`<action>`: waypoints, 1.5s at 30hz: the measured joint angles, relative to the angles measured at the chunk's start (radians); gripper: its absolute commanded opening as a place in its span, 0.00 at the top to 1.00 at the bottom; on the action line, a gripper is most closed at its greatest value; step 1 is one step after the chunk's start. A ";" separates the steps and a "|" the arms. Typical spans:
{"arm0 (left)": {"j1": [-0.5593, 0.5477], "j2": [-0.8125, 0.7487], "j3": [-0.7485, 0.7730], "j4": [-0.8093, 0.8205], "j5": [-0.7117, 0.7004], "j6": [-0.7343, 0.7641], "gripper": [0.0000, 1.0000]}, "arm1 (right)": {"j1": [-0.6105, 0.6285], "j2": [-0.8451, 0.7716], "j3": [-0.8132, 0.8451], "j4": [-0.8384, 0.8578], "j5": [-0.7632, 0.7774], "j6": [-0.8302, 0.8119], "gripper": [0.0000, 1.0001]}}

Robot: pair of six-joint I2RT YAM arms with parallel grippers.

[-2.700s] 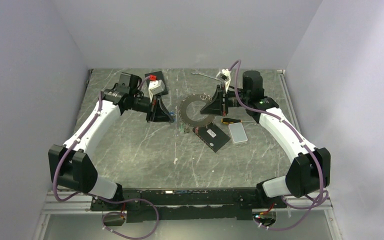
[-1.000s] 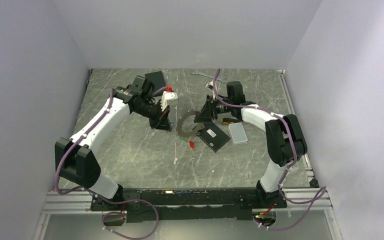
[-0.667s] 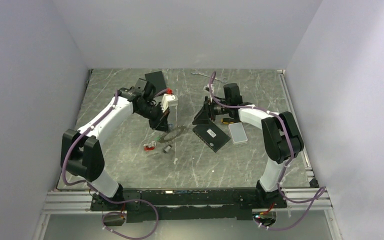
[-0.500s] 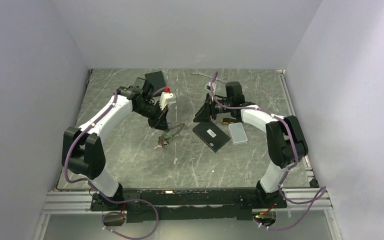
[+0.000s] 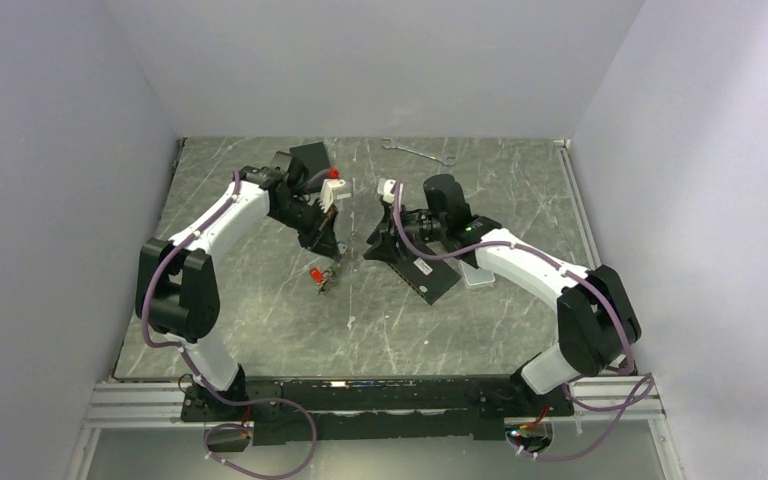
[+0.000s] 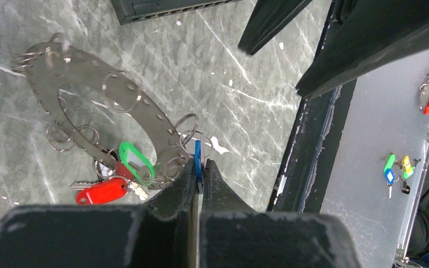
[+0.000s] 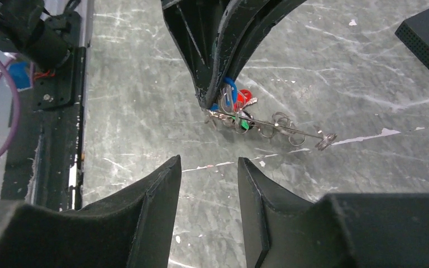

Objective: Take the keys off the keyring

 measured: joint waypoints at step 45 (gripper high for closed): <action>0.005 0.015 0.023 -0.063 0.082 0.032 1.00 | 0.116 0.158 0.105 -0.023 0.110 -0.178 0.99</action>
